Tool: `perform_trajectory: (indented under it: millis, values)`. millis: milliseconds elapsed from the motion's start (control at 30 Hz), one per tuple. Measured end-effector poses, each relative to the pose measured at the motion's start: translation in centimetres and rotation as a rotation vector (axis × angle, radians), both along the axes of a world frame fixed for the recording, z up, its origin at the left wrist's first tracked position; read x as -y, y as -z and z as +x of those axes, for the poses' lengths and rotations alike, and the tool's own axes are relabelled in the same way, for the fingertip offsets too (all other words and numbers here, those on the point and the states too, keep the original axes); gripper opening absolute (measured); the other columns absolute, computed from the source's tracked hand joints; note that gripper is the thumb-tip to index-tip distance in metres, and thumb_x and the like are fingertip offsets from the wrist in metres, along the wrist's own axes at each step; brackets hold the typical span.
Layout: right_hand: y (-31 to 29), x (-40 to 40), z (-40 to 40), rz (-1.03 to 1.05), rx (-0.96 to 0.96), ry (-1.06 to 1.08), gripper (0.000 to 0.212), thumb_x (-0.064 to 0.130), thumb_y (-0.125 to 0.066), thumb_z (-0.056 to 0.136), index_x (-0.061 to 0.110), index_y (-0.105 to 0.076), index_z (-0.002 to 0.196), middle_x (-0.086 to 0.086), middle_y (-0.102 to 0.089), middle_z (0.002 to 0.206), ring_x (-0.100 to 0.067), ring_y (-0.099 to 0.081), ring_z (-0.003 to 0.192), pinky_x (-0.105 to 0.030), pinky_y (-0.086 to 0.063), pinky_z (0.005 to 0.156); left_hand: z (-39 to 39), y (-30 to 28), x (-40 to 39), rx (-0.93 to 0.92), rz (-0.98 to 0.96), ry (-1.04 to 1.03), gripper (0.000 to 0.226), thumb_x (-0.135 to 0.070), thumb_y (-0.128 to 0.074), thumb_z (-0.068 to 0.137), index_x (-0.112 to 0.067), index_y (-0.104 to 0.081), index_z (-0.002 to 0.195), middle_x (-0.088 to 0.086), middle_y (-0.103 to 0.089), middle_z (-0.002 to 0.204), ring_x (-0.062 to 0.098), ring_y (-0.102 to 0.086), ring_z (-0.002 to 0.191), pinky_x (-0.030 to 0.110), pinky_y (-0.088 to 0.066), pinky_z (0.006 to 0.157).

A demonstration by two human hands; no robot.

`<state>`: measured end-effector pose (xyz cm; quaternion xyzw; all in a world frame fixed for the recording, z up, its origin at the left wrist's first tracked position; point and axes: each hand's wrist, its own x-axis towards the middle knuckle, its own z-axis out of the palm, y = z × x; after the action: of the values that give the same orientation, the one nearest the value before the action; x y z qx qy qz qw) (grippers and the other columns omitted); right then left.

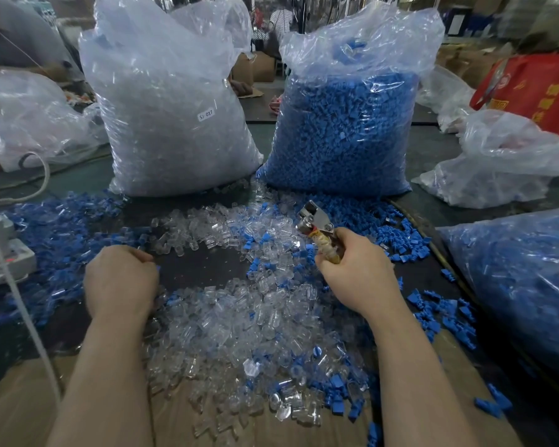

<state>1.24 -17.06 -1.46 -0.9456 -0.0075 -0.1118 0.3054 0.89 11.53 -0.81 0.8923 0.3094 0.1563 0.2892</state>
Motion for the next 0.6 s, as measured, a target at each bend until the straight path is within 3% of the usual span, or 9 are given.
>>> perform_trajectory:
  millis: [167, 333, 500, 600]
  values:
    - [0.2, 0.2, 0.1, -0.005, -0.002, 0.033, 0.011, 0.035, -0.059, 0.088, 0.027, -0.053, 0.083, 0.011, -0.059, 0.073, -0.007, -0.051, 0.066, -0.026, -0.033, 0.051, 0.3, -0.4, 0.3, -0.086, 0.109, -0.002, 0.026, -0.009, -0.062, 0.088, -0.011, -0.071, 0.112, 0.02, -0.063, 0.117, 0.04, -0.058, 0.103, 0.044, -0.048, 0.082]
    - [0.0, 0.3, 0.2, -0.005, -0.016, 0.112, 0.015, 0.036, -0.057, 0.09, 0.024, -0.057, 0.082, 0.007, -0.061, 0.07, -0.016, -0.056, 0.064, -0.033, -0.045, 0.057, 0.4, -0.4, 1.3, -0.167, 0.039, 0.132, 0.017, -0.016, -0.053, 0.095, -0.017, -0.07, 0.096, 0.011, -0.067, 0.098, 0.029, -0.058, 0.085, 0.037, -0.047, 0.072]
    - [0.1, 0.6, 0.1, -0.069, -0.061, 0.135, 0.02, 0.036, -0.056, 0.091, 0.022, -0.052, 0.077, 0.003, -0.058, 0.07, -0.019, -0.054, 0.065, -0.032, -0.038, 0.053, 0.5, -0.8, 1.2, -0.342, 0.245, 0.078, 0.03, -0.028, -0.051, 0.099, -0.016, -0.06, 0.125, 0.018, -0.06, 0.122, 0.038, -0.056, 0.111, 0.045, -0.041, 0.092]
    - [0.0, 0.6, 0.0, -0.111, -0.115, 0.097, 0.02, 0.037, -0.058, 0.09, 0.023, -0.052, 0.076, 0.004, -0.057, 0.072, -0.018, -0.053, 0.066, -0.033, -0.038, 0.055, 0.5, -1.0, 1.8, -0.224, 0.115, 0.176, 0.022, -0.031, -0.058, 0.096, -0.021, -0.064, 0.114, 0.01, -0.066, 0.113, 0.031, -0.06, 0.102, 0.043, -0.048, 0.091]
